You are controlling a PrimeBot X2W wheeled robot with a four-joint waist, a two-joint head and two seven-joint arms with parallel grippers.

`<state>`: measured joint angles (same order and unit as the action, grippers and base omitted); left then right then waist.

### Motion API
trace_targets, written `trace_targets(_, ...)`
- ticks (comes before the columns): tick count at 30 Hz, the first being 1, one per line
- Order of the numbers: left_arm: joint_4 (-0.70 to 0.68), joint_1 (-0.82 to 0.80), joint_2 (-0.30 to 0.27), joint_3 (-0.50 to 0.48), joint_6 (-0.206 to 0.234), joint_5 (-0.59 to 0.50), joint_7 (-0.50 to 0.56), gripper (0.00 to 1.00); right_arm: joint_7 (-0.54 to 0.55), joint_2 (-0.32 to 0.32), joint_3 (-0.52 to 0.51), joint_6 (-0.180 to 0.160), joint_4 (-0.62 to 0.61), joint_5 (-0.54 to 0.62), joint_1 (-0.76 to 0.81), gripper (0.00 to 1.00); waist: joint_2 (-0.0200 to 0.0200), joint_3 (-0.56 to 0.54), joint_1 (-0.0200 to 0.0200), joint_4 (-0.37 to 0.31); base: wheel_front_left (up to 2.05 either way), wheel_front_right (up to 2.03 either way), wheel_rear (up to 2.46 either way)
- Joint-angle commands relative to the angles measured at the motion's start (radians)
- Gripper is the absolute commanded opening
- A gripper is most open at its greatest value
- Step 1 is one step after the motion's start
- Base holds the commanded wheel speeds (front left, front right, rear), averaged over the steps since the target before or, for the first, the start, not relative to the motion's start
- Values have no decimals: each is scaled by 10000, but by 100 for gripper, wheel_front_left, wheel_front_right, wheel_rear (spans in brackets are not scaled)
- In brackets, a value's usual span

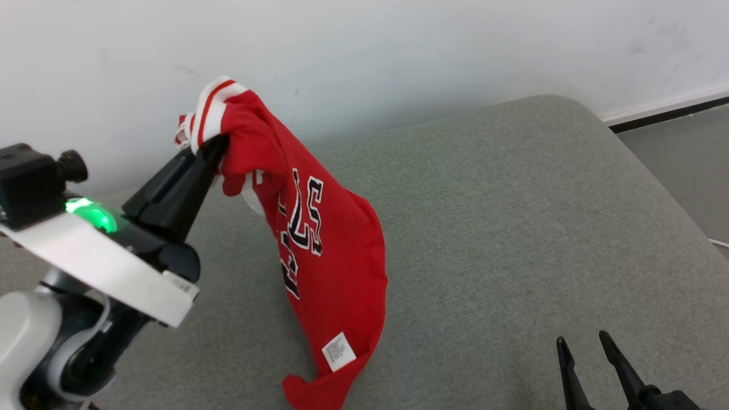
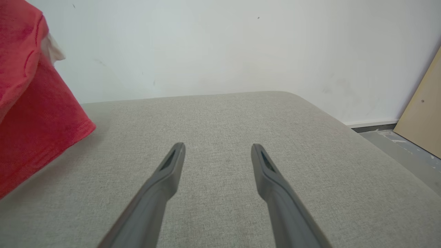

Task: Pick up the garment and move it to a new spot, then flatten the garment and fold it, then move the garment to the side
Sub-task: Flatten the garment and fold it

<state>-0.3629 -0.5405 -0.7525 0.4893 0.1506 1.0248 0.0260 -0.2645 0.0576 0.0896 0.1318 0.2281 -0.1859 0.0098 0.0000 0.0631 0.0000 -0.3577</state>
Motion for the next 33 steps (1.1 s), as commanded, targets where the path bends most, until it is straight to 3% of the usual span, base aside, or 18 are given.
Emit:
trace_targets(1,-391,210,-232,-208,24,334,148,0,6,2,-45,-23,-12,-34,161,100,0,7,0,36,0,0,0)
trace_targets(10,-1332,822,-1539,-647,-261,1128,989,0,6,-39,47,-23,-40,-50,55,100,0,127,0,259,0,0,0)
trace_targets(15,-1160,290,-1310,-382,-742,1334,1290,0,6,-43,150,-23,-45,-30,-112,100,0,326,0,313,0,0,0)
trace_targets(23,919,-1555,445,1222,-1678,670,2050,0,7,-54,478,-23,59,-166,-586,100,0,802,0,-281,0,0,0)
trace_targets(27,1840,-2202,1168,1800,-1942,282,2233,0,7,-58,502,-23,76,-243,-680,100,0,998,0,-656,0,0,0)
trace_targets(33,4344,-3318,2344,2548,-2217,-1199,1469,0,7,-62,662,-23,92,-497,-695,100,0,1406,0,-1315,0,0,0)
